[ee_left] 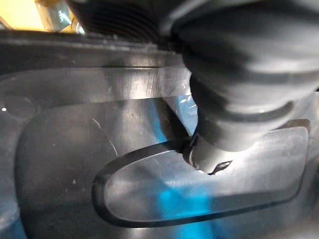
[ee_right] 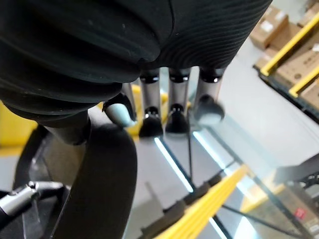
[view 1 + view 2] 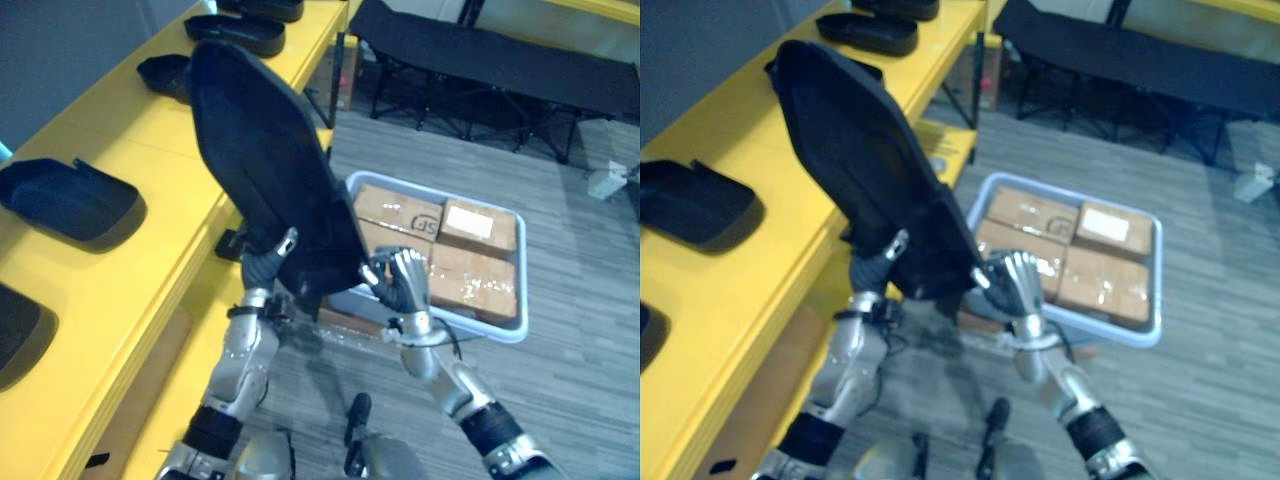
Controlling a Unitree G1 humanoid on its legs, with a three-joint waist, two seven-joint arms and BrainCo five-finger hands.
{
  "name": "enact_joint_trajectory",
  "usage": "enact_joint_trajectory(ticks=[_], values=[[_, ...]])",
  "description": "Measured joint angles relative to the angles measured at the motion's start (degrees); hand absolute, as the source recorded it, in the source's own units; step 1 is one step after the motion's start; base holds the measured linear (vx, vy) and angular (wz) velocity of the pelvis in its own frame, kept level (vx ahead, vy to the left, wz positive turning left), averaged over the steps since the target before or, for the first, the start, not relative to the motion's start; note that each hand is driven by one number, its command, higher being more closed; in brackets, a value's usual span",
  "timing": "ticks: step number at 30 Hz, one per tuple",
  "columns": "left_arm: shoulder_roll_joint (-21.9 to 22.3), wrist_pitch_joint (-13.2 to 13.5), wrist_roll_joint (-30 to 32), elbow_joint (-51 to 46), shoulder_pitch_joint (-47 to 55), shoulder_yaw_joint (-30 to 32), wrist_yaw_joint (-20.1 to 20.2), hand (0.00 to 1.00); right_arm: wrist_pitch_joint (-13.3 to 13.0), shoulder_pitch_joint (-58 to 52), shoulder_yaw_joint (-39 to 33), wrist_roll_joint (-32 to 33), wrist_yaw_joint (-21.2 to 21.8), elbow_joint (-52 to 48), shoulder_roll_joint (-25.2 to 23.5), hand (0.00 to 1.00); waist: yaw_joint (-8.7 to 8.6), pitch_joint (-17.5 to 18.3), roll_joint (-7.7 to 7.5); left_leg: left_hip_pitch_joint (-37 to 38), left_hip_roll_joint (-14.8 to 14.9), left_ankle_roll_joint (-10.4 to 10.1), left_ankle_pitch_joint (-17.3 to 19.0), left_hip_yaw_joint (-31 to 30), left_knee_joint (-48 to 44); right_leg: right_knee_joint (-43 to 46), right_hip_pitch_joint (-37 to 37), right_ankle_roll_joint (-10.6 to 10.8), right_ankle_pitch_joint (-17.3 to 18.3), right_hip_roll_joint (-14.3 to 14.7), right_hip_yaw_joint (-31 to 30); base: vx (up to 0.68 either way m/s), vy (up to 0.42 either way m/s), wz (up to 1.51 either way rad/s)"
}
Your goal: Walk over and take plastic housings, then place them on the shelf
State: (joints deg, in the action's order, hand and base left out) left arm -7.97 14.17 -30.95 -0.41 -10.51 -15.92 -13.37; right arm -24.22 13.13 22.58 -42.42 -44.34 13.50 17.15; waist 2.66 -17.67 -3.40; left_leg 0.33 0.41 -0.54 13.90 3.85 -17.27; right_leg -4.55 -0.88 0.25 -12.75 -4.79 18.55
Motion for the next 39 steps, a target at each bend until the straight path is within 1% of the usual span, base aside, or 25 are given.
enact_joint_trajectory(ticks=[1,2,4,5,6,8,10,11,12,13,14,16,17,18,19,21,22,24,26,28,29,32,34,36,39], values=[[0.1,0.0,0.0,-0.3,0.3,0.1,0.0,1.0,-0.7,-0.2,0.0,0.1,-0.1,-0.1,0.0,0.0,0.03,0.0,-0.01,0.0,0.0,0.0,0.0,0.0,0.0,0.0,0.0,0.0,0.0,0.0,0.0,0.0,0.0,0.0],[0.3,0.0,0.0,-1.4,1.9,1.3,0.2,1.0,-2.9,-1.1,-0.2,0.7,0.7,-0.8,0.0,0.0,0.1,0.0,0.01,0.5,0.0,0.0,0.0,0.1,0.1,0.0,0.1,0.0,0.0,0.0,0.0,0.0,0.0,-0.04],[0.7,0.2,0.0,-2.1,2.9,2.0,0.2,1.0,-4.1,-1.9,-0.1,1.3,0.9,-1.5,0.0,0.0,0.17,0.0,0.03,0.6,0.0,0.0,0.0,0.2,0.1,0.0,0.2,0.0,0.0,0.0,0.0,0.0,0.0,-0.02],[1.2,0.4,0.3,-2.8,3.9,2.5,0.0,1.0,-5.6,-2.5,-0.1,2.3,1.0,-2.2,0.0,0.0,0.26,0.0,0.03,0.6,0.1,0.0,0.0,0.2,0.2,0.0,0.3,0.0,0.1,0.1,0.0,0.0,0.0,0.0],[1.7,0.6,0.9,-3.1,4.4,2.9,-0.1,1.0,-6.4,-3.1,-0.2,3.6,1.2,-3.0,0.0,0.0,0.33,0.1,0.08,0.7,0.1,0.0,0.0,0.2,0.2,0.0,0.5,0.0,0.2,0.1,0.1,0.0,0.0,0.0],[2.2,0.7,4.6,-4.0,5.7,3.8,-1.5,1.0,-7.5,-4.2,-0.9,7.7,2.5,-5.4,0.0,0.0,0.46,0.8,0.19,0.7,0.1,0.0,0.0,0.1,0.4,0.0,0.5,0.0,0.4,0.1,0.2,0.0,0.0,0.0],[2.6,0.9,10.8,-4.4,7.1,4.4,-4.3,1.0,-9.7,-5.6,-3.4,17.3,6.4,-10.5,-0.4,0.0,0.49,2.6,0.66,0.9,0.1,0.0,0.0,0.2,0.8,0.0,0.5,0.0,0.5,0.1,0.2,0.0,0.0,0.0],[2.6,0.9,12.2,-4.5,7.5,4.8,-4.9,1.0,-10.2,-5.9,-4.2,19.5,7.6,-11.9,-0.6,0.0,0.46,2.9,0.81,1.1,0.1,0.0,0.0,0.2,0.8,0.0,0.6,0.1,0.5,0.2,0.2,0.03,0.038,-0.05],[2.8,0.8,14.5,-5.3,8.2,5.7,-6.2,1.0,-11.6,-6.2,-6.1,24.0,10.2,-14.4,-1.1,0.0,0.4,3.1,1.08,1.7,0.2,0.0,0.0,0.4,0.9,0.0,1.0,0.0,0.5,0.3,0.0,0.01,0.042,-0.1],[2.9,0.8,16.8,-6.2,8.6,6.6,-7.8,1.0,-12.8,-6.8,-8.0,29.8,13.9,-16.8,-1.3,0.0,0.36,3.4,1.27,1.8,0.3,0.0,0.0,1.1,1.0,0.0,1.0,0.0,0.5,0.3,-0.4,0.01,0.05,-0.12],[2.9,0.9,18.0,-6.5,8.6,7.1,-8.6,1.0,-13.3,-7.2,-9.0,32.2,15.5,-17.8,-1.3,0.0,0.37,3.5,1.34,1.9,0.3,0.0,0.0,1.2,1.0,0.0,1.0,0.0,0.5,0.3,-0.5,-0.02,0.043,-0.15],[3.8,0.9,21.0,-7.6,8.8,9.2,-10.8,1.0,-13.9,-9.2,-13.2,40.3,20.7,-20.4,-1.5,0.0,0.22,3.5,1.4,2.7,0.3,0.0,0.0,1.8,1.1,0.0,1.2,0.0,0.5,0.4,-1.4,-0.03,0.038,-0.17],[3.8,0.9,21.2,-7.6,8.8,9.8,-11.3,1.0,-14.1,-10.0,-14.4,42.9,22.1,-20.6,-1.6,0.0,0.04,3.7,1.45,2.7,0.3,0.0,0.0,1.8,1.2,0.0,1.2,0.1,0.5,0.4,-1.4,-0.05,0.034,-0.12],[4.1,0.9,22.7,-7.6,9.0,10.8,-12.3,1.0,-14.1,-11.7,-16.9,46.6,24.3,-21.1,-2.0,0.0,-0.23,4.1,1.48,2.7,0.3,0.0,0.0,2.0,1.3,0.0,1.1,0.0,0.6,0.4,-1.6,-0.06,0.032,-0.07],[4.0,1.0,23.0,-7.6,9.1,11.1,-12.9,1.0,-14.0,-13.2,-18.9,48.9,25.4,-21.5,-2.6,0.0,-0.28,4.4,1.56,2.7,0.3,0.0,0.1,2.5,1.4,-0.1,1.0,0.0,0.7,0.5,-1.8,-0.05,0.031,-0.12],[4.1,2.2,22.8,-7.8,10.0,11.8,-12.8,1.0,-13.2,-16.3,-23.1,52.0,26.7,-21.9,-4.2,0.0,-0.56,5.0,1.85,3.3,0.4,0.0,0.1,3.2,1.9,-0.2,0.9,0.1,1.1,0.7,-2.7,-0.04,0.025,-0.21],[4.2,3.3,21.3,-8.8,11.2,12.5,-11.3,1.0,-12.8,-18.3,-25.4,54.1,27.0,-21.9,-5.2,0.0,-0.79,5.3,2.12,3.7,0.5,0.0,0.1,3.7,2.3,-0.5,0.9,0.1,1.3,0.9,-3.2,-0.04,0.025,-0.24],[4.6,5.9,17.8,-11.2,13.1,13.0,-8.0,1.0,-11.1,-21.8,-28.6,56.0,27.0,-21.9,-7.0,0.0,-1.97,5.8,2.4,3.7,0.6,0.0,0.1,4.6,2.9,-0.5,0.3,0.1,1.4,1.0,-3.7,-0.02,0.025,-0.21],[5.3,9.2,16.9,-14.9,15.4,13.0,-5.0,1.0,-8.8,-28.1,-32.0,60.2,28.1,-21.6,-9.4,0.0,-2.81,6.3,3.13,3.7,1.0,-0.1,0.3,5.8,3.3,-0.5,-0.5,0.1,1.4,1.5,-4.9,0.02,0.027,-0.28],[5.3,11.4,15.4,-17.2,17.2,12.8,-2.4,1.0,-7.5,-32.0,-34.1,63.0,28.2,-20.9,-11.2,0.0,-3.71,6.8,3.65,3.8,1.1,-0.2,0.3,6.5,3.8,-0.5,-1.2,0.1,1.4,1.8,-6.0,0.04,0.028,-0.26],[5.6,12.2,15.3,-17.7,17.9,12.8,-1.0,1.0,-6.5,-34.4,-35.6,65.3,28.5,-19.8,-12.0,0.0,-4.49,7.0,4.03,3.8,1.3,-0.3,0.4,7.2,3.8,-0.4,-1.3,0.4,1.2,2.0,-6.3,0.05,0.033,-0.22],[5.9,13.2,15.0,-17.7,19.5,12.9,0.7,1.0,-4.3,-37.6,-38.0,70.3,30.3,-16.3,-13.5,0.0,-5.27,7.2,4.27,5.3,1.4,-0.4,0.4,8.5,4.8,-0.1,-1.1,0.4,1.2,2.5,-7.9,0.05,0.039,-0.31],[6.0,13.2,15.1,-17.7,21.6,13.1,1.1,1.0,-3.6,-40.2,-39.5,73.7,33.7,-14.8,-15.4,0.0,-5.89,7.2,4.39,5.7,1.6,-0.4,0.8,9.4,4.9,-0.3,-1.2,0.4,1.2,2.8,-8.9,0.0,0.055,-0.23],[6.0,13.3,14.1,-17.6,23.1,13.7,1.2,1.0,-3.1,-41.4,-39.7,73.6,35.4,-14.8,-16.0,0.0,-6.63,7.2,4.38,5.7,1.6,-0.3,0.9,9.7,4.9,-0.6,-1.2,0.2,1.4,2.8,-9.2,-0.04,0.063,-0.09],[6.0,13.3,13.2,-17.6,24.2,14.8,1.1,1.0,-3.0,-41.1,-39.7,72.9,37.3,-14.9,-16.0,0.0,-6.51,7.3,4.34,5.8,1.6,-0.3,1.0,10.0,4.9,-0.6,-1.3,0.2,1.4,2.9,-9.3,-0.03,0.042,-0.04]])
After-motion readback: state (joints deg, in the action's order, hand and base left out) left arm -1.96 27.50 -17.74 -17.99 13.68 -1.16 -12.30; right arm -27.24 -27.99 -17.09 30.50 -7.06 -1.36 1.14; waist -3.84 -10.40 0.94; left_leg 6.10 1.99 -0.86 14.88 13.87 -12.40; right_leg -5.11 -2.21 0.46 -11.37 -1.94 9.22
